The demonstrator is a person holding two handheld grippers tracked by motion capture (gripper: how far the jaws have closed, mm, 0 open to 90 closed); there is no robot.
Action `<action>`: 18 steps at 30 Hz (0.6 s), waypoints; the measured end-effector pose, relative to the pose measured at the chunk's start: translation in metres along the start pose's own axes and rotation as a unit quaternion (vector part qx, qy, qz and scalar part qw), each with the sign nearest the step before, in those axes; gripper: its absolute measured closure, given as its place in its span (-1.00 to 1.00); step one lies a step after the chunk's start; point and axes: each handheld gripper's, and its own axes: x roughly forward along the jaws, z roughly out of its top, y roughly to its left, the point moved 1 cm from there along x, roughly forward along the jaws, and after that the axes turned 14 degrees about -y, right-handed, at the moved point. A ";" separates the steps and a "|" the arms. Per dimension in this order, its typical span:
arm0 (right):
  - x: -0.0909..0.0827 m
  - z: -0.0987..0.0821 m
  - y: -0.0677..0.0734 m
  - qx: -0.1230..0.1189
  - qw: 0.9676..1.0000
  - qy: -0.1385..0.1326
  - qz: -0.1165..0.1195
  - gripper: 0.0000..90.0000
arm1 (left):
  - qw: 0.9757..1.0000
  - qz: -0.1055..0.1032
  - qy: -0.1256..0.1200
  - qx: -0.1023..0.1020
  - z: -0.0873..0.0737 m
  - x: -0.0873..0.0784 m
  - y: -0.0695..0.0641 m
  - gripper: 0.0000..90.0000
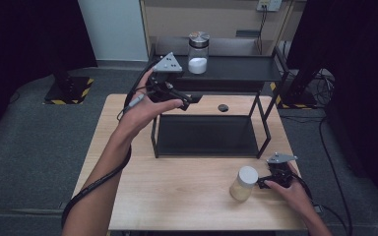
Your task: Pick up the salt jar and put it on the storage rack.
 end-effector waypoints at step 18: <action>0.000 0.000 0.000 0.000 1.000 0.001 0.000 -0.96 | 0.998 -0.043 0.041 -0.013 -0.079 0.025 -0.029 -0.95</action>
